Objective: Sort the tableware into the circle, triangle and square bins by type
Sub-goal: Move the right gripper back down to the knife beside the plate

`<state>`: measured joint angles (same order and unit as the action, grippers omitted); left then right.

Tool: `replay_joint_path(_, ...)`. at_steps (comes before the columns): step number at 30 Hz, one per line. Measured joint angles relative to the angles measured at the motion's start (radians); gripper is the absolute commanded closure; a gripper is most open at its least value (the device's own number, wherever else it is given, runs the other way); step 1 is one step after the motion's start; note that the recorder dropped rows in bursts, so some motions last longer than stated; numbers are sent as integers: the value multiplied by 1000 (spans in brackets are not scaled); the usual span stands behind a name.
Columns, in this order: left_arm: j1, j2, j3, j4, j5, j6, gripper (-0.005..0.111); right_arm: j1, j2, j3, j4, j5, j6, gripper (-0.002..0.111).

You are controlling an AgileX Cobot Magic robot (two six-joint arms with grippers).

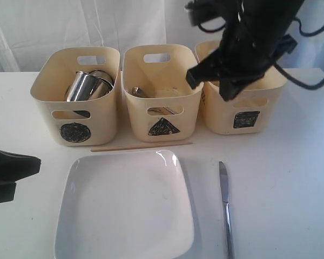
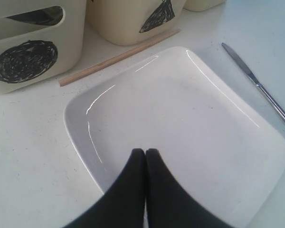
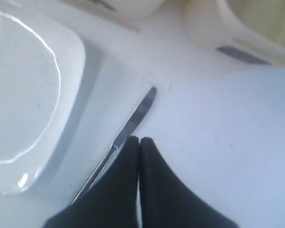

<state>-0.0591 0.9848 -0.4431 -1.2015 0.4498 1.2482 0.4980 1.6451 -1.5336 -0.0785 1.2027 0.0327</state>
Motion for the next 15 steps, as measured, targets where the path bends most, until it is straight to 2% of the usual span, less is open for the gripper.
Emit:
replay_joint_path(2, 0, 0, 0, 0, 2, -6, 107, 0, 0, 59, 11, 9, 0, 106)
replay_joint_path(4, 0, 0, 0, 0, 7, -9, 107, 0, 2, 129, 35, 13, 0, 99)
replay_joint_path(10, 0, 0, 0, 0, 22, -11, 107, 0, 8, 310, 135, 13, 0, 64)
replay_joint_path(12, 0, 0, 0, 0, 24, -11, 107, 0, 8, 353, 157, 8, 0, 59)
replay_joint_path(15, 0, 0, 0, 0, 23, -13, 107, 0, 8, 412, 181, -33, 13, 59)
